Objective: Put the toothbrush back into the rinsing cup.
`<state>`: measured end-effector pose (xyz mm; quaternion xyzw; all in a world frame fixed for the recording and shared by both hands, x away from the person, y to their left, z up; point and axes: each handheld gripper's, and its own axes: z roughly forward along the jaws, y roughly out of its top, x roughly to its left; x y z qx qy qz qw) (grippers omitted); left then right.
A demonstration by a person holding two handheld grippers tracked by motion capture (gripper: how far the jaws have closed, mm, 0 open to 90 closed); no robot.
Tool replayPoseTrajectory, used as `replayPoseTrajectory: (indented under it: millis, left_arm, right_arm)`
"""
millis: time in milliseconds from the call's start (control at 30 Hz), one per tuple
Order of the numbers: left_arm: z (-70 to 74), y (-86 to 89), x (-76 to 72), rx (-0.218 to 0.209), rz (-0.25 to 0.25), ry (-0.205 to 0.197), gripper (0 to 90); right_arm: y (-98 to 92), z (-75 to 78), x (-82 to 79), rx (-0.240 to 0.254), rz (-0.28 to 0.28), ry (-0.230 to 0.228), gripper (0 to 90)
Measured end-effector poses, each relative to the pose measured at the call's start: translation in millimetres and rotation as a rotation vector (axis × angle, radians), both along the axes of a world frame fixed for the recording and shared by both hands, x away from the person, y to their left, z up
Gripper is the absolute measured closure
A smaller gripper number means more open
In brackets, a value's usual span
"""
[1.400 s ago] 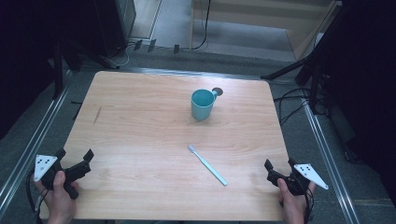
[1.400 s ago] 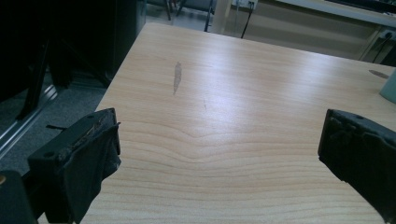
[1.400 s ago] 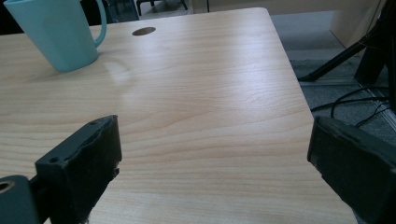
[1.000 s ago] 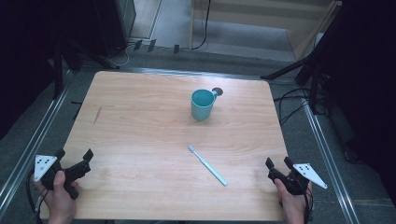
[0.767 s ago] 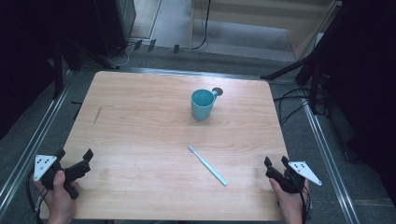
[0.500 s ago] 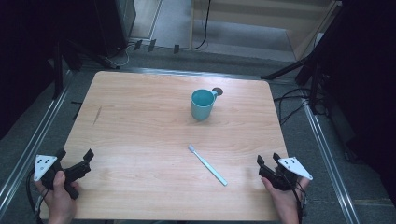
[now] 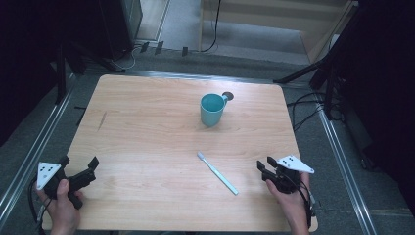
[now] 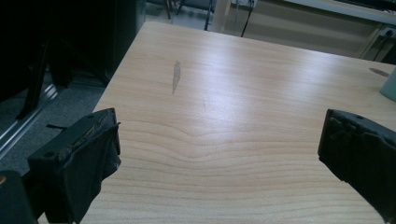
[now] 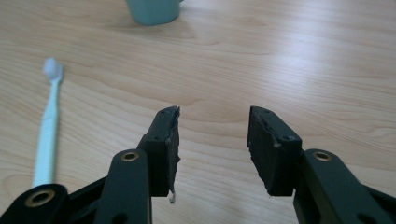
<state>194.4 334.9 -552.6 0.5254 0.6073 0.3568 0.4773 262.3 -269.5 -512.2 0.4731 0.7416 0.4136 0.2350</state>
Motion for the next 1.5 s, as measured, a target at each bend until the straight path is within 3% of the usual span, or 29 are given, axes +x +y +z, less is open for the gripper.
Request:
replayPoseTrajectory:
  millis: [100, 133, 200, 267, 500, 533, 733, 967, 1067, 1267, 1500]
  left_arm:
    - [0.0, 0.0, 0.1, 0.001, 0.000, 0.003, 0.0]
    - [0.1, -0.1, 0.3, 0.003, -0.001, 0.005, 0.0]
    - [0.1, -0.3, 0.4, 0.003, 0.001, 0.004, 0.0]
    - [0.1, -0.3, 0.3, 0.003, 0.000, 0.005, 0.0]
    - [0.1, -0.5, 0.3, 0.004, 0.002, 0.003, 0.0]
    - [0.1, -0.4, 0.2, 0.003, 0.004, 0.004, 0.0]
    - [0.0, -0.8, 0.3, 0.007, 0.004, 0.001, 0.0]
    - [0.0, -0.8, 0.3, 0.008, 0.003, 0.001, 0.0]
    - [0.0, -0.7, 0.3, 0.007, 0.003, 0.001, 0.0]
    - [0.1, -1.4, 0.0, 0.007, 0.001, 0.002, 0.0]
    - [0.2, -1.5, 0.4, 0.007, 0.001, 0.005, 0.0]
  right_arm:
    - [4.4, 3.5, 3.3, -0.027, 0.014, 0.032, 52.3]
    - [10.2, 7.0, 6.6, -0.058, 0.039, 0.050, 54.9]
    - [12.8, 8.3, 7.7, -0.068, 0.048, 0.058, 54.4]
    - [24.8, 14.8, 10.4, -0.123, 0.066, 0.073, 53.6]
    - [43.3, 29.4, 15.9, -0.182, 0.089, 0.100, 59.9]
    - [49.9, 33.9, 18.0, -0.218, 0.096, 0.116, 60.2]
    - [66.4, 43.8, 22.6, -0.279, 0.126, 0.161, 60.7]
    - [81.3, 44.5, 29.3, -0.367, 0.148, 0.203, 61.4]
    - [90.5, 42.9, 34.0, -0.398, 0.189, 0.265, 61.4]
    - [104.1, 41.4, 39.1, -0.464, 0.232, 0.265, 60.8]
    - [119.0, 39.4, 42.2, -0.472, 0.278, 0.304, 61.9]
